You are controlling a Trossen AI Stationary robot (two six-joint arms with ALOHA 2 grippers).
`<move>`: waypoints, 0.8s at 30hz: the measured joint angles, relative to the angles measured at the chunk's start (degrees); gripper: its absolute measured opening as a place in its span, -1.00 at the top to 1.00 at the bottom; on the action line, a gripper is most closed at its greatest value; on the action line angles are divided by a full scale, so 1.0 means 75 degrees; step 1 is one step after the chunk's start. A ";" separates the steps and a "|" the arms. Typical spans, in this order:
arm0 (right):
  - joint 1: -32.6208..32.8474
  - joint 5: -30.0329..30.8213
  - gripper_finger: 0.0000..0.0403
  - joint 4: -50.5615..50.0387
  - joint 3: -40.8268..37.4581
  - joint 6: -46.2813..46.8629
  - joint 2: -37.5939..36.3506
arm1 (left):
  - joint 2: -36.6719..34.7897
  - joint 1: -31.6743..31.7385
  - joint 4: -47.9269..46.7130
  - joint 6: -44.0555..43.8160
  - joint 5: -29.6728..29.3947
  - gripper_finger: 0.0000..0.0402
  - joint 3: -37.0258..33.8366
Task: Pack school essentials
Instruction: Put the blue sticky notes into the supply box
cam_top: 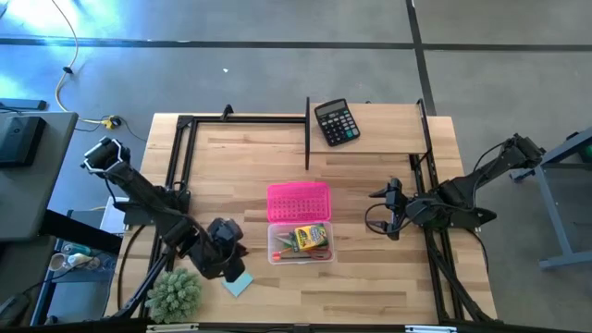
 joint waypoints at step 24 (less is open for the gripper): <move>0.0000 0.0006 -0.98 0.0009 0.0000 0.0000 0.0003 | 0.0973 -0.0787 -0.0137 -0.2512 0.0995 -0.66 0.0001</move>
